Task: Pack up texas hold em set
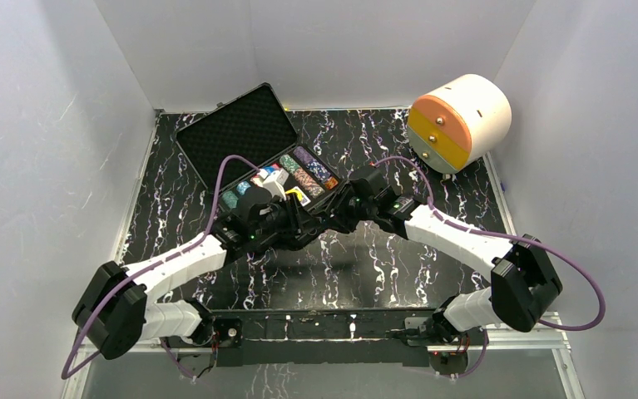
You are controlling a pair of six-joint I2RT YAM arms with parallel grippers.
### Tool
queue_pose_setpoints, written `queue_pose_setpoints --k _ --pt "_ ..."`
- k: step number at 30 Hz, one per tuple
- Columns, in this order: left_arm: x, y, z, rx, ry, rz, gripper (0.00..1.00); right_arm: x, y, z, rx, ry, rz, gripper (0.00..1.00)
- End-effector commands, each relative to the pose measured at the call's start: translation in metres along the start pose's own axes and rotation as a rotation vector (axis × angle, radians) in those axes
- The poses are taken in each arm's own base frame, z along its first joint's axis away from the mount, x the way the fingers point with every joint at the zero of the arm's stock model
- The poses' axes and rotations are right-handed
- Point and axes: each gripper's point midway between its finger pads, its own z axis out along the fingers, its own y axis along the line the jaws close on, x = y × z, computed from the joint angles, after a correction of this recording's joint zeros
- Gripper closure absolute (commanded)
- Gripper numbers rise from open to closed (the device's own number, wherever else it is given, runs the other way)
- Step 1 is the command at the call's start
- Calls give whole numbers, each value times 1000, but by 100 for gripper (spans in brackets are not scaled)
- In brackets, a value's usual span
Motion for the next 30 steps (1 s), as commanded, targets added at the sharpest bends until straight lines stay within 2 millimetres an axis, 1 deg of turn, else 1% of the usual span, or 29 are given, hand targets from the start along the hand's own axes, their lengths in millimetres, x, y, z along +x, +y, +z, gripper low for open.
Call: queue_pose_setpoints --k 1,3,5,7,8,9,11,12,13,14,16,19,22,25,30 --pt "-37 -24 -12 42 -146 46 73 0 10 0 -48 13 8 65" --pt "-42 -26 -15 39 -165 67 78 1 10 1 -49 20 10 65" --pt "-42 -26 -15 40 -159 77 86 2 11 2 -55 28 12 65" --pt "-40 -25 -13 35 -142 85 97 3 12 4 -61 36 11 63" --pt "-38 -24 -12 32 -133 91 100 3 12 5 -62 40 7 61" --pt "-37 -23 -12 29 -128 104 100 4 14 5 -64 45 -4 55" --pt "-36 -20 -12 15 -113 146 100 3 17 4 -73 44 -61 27" --pt "-33 -16 -13 -9 -87 176 100 1 20 2 -82 35 -96 16" --pt "-32 -10 -14 -45 -66 210 100 -3 22 0 -83 17 -121 10" --pt "-33 -6 -16 -72 -47 255 100 -9 22 -4 -79 -3 -139 5" --pt "-30 4 -23 -129 8 353 100 -21 20 -12 -71 -50 -155 3" --pt "-33 16 -37 -205 58 494 100 -40 10 -30 -56 -133 -145 3" --pt "-31 23 -48 -220 128 635 100 -53 -10 -41 -24 -190 -118 5" --pt "-24 37 -53 -260 243 737 100 -54 -29 -44 9 -204 -102 6" --pt "-23 73 -58 -404 392 866 100 -45 -53 -41 62 -174 -71 7"
